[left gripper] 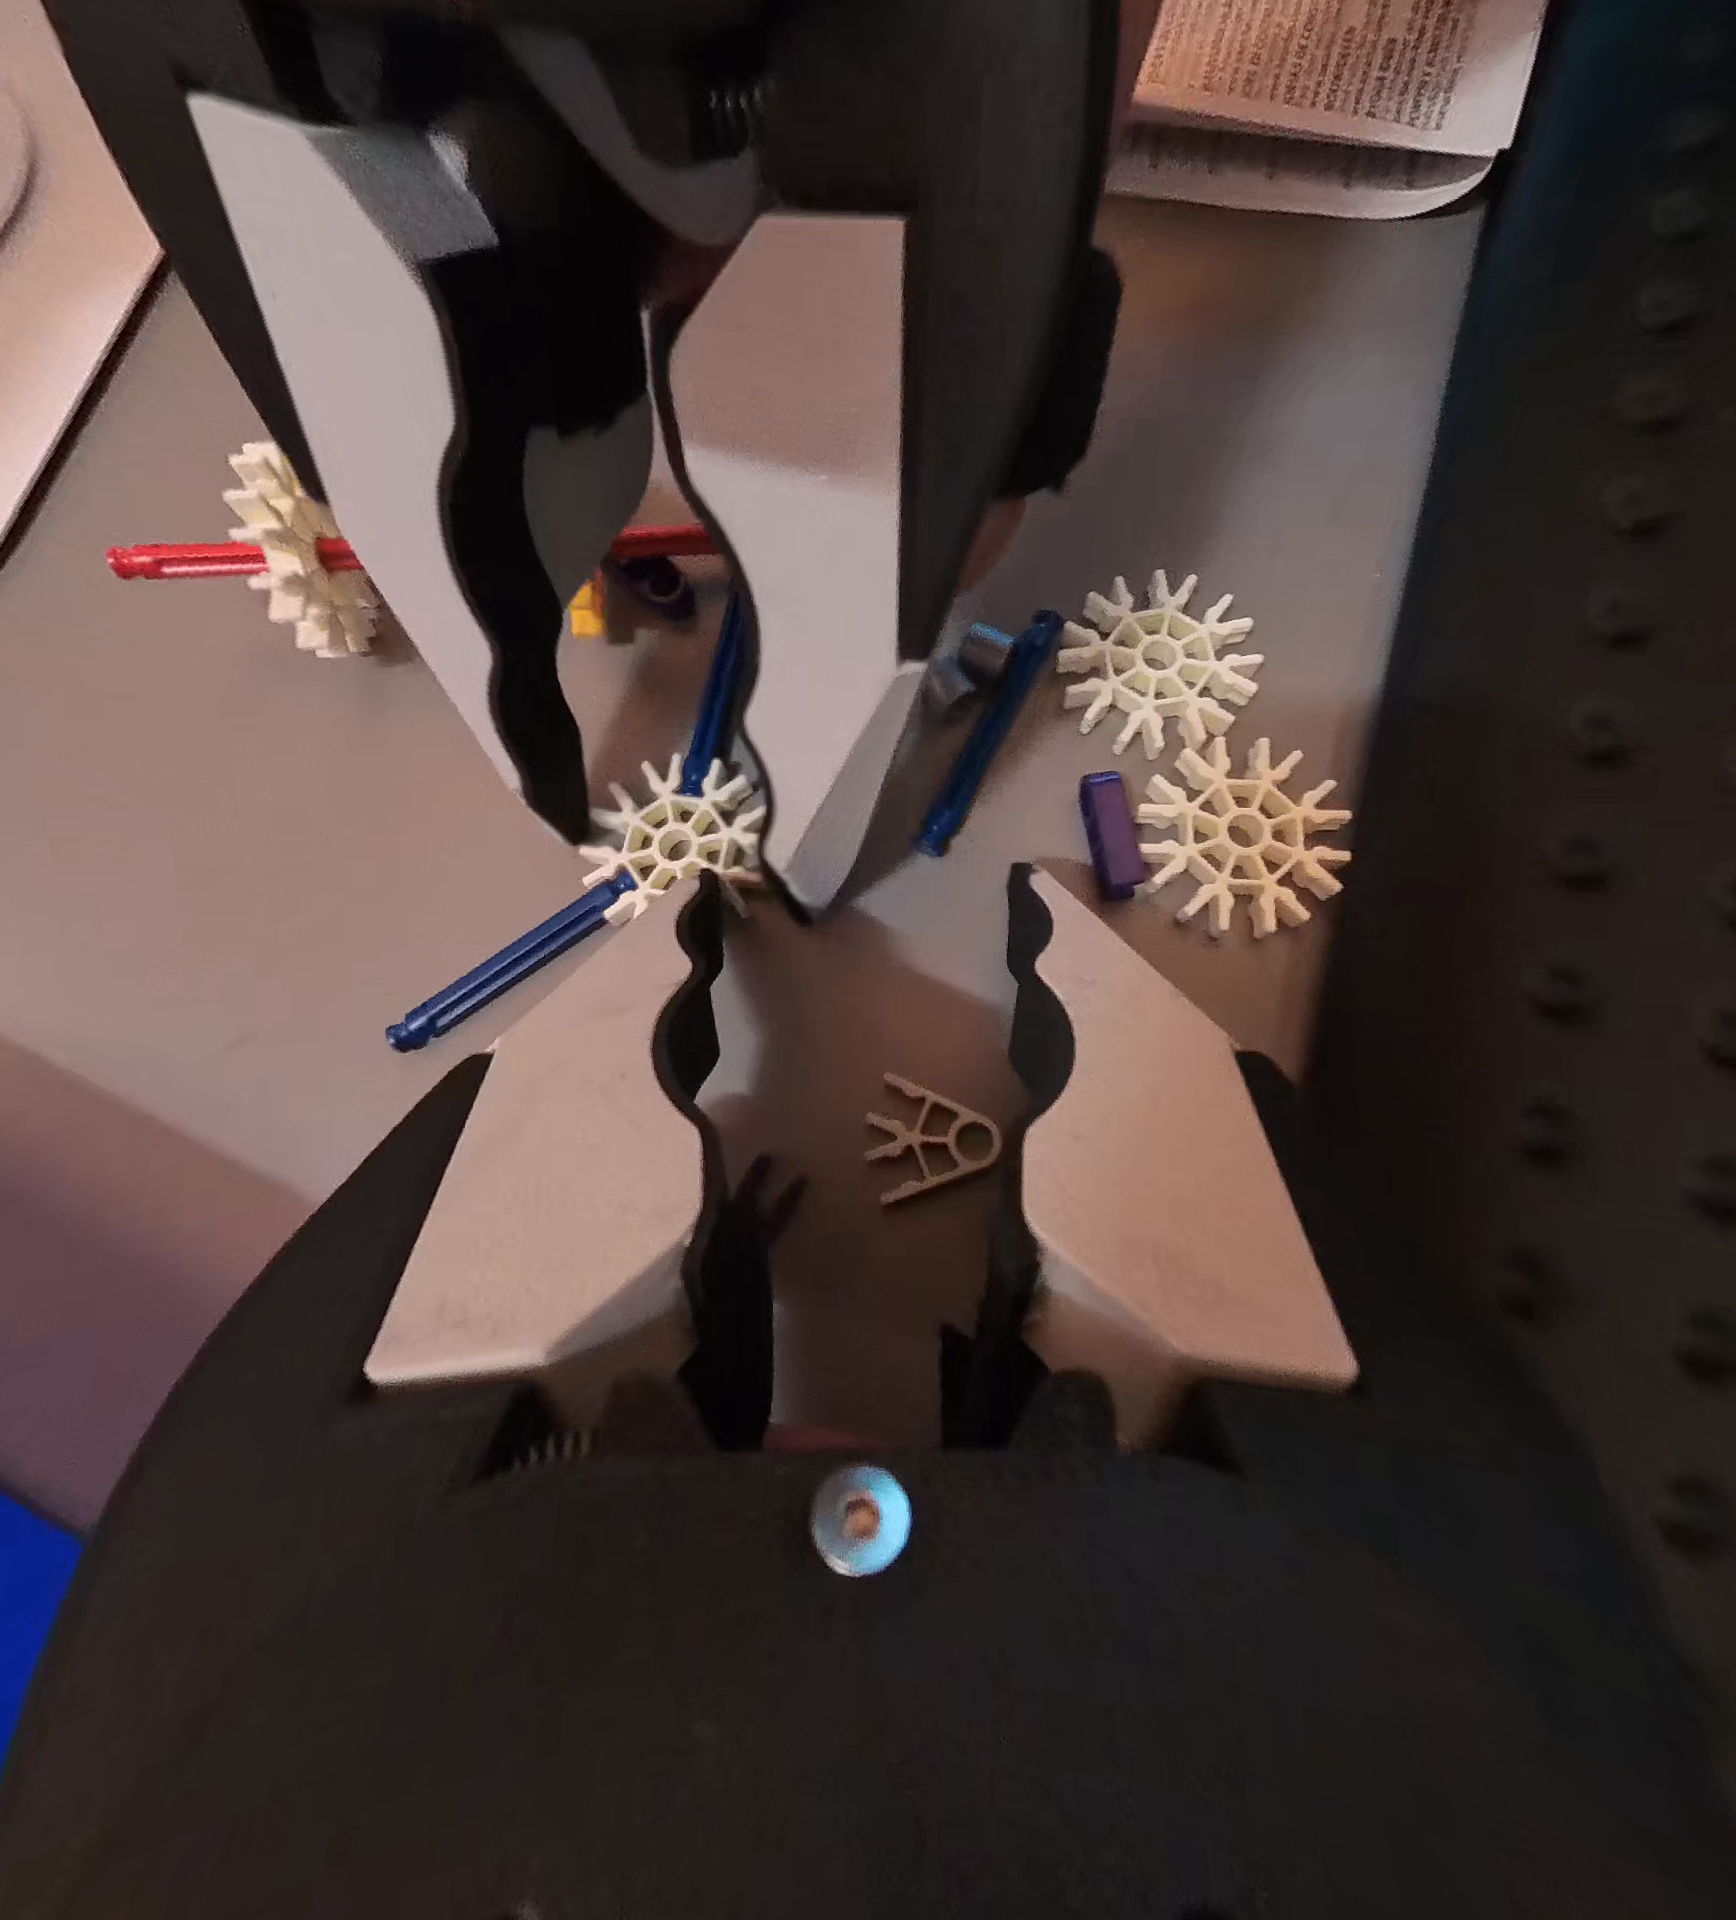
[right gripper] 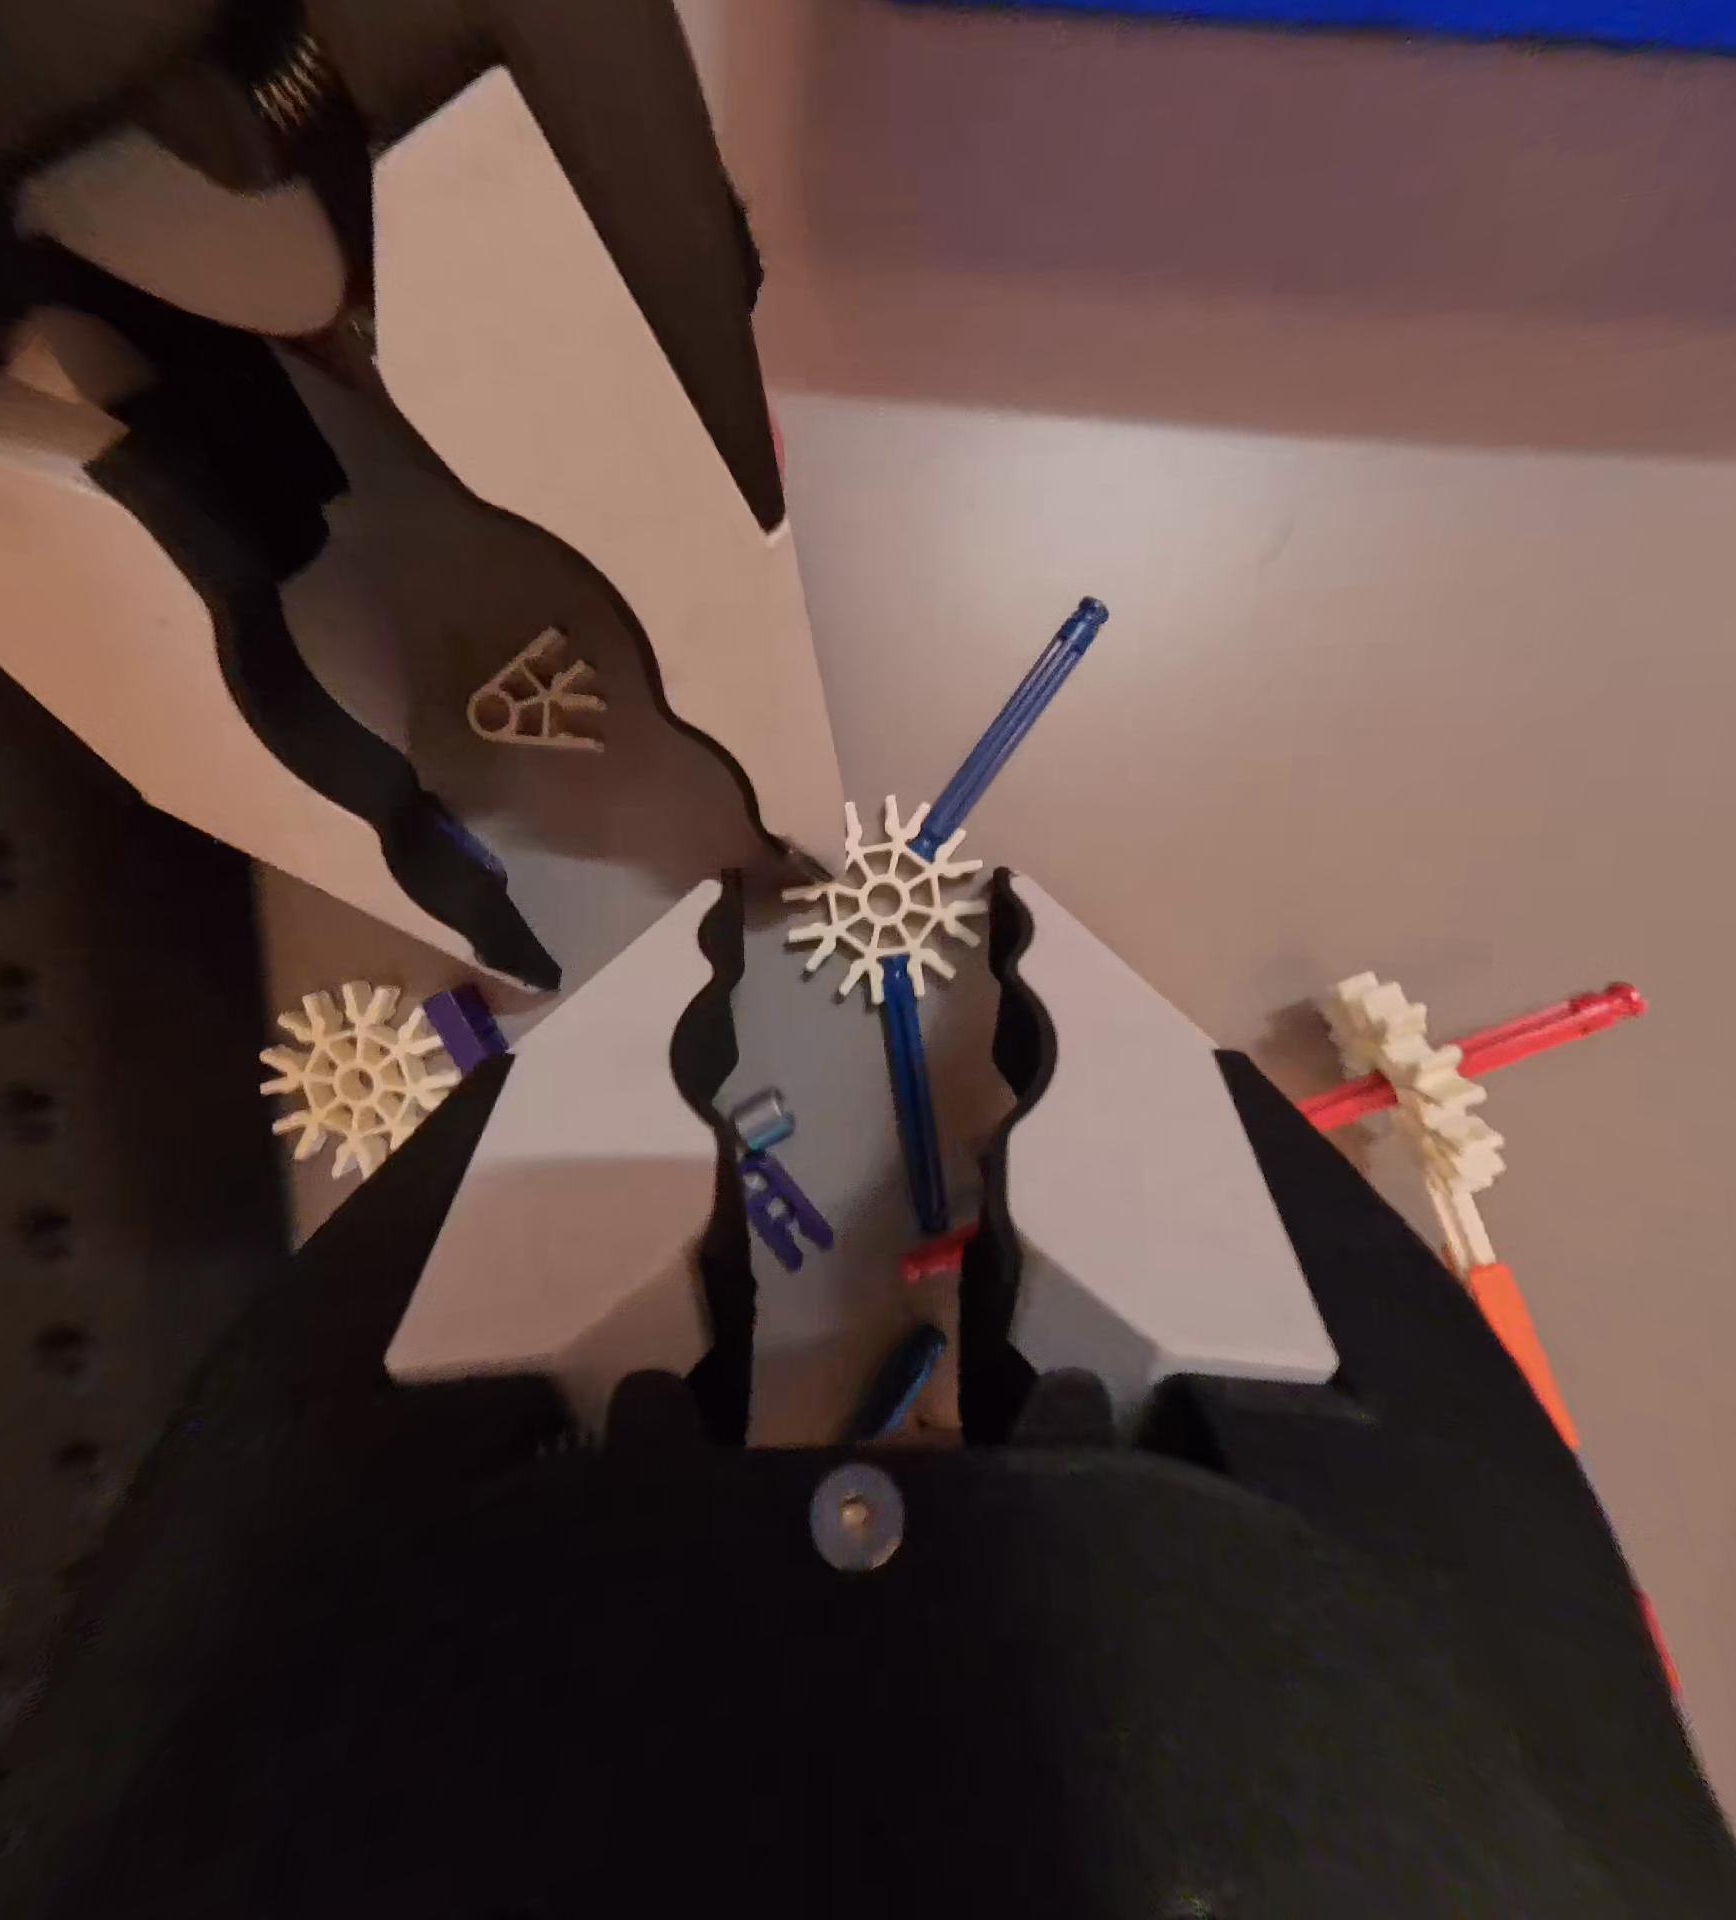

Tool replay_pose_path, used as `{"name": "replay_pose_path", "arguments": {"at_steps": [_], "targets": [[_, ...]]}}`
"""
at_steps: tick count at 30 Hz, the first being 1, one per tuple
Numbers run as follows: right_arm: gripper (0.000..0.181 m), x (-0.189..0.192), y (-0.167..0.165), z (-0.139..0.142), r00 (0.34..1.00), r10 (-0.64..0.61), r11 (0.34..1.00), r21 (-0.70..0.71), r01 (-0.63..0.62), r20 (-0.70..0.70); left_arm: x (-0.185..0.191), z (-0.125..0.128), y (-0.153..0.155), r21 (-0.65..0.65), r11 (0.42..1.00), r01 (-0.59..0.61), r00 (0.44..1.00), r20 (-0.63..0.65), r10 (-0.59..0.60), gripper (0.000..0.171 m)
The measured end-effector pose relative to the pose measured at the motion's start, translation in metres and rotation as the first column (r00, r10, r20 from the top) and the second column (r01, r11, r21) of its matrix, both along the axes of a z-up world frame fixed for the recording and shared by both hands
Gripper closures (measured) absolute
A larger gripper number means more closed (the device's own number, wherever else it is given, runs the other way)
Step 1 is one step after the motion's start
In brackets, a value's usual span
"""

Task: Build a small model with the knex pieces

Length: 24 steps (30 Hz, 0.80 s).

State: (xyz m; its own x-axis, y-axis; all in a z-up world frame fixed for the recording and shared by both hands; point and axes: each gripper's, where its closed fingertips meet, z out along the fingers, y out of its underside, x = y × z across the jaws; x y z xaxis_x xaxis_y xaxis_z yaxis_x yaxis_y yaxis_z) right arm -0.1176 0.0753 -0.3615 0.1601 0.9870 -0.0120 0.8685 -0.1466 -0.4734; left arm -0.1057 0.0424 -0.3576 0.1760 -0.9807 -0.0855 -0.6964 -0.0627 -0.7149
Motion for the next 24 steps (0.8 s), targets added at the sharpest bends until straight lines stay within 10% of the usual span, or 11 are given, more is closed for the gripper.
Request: {"name": "replay_pose_path", "arguments": {"at_steps": [11,24], "targets": [[0.148,0.004,-0.013,0.005,0.991,0.137,0.97,0.202,-0.135,0.001,-0.02,0.015,0.032,0.283,0.952,-0.112,0.986,-0.089,0.143,0.123],[0.144,0.007,-0.022,0.021,0.943,0.326,0.739,0.605,-0.295,0.062,-0.012,0.014,0.019,0.056,0.991,-0.124,0.989,-0.071,0.128,0.17]]}}
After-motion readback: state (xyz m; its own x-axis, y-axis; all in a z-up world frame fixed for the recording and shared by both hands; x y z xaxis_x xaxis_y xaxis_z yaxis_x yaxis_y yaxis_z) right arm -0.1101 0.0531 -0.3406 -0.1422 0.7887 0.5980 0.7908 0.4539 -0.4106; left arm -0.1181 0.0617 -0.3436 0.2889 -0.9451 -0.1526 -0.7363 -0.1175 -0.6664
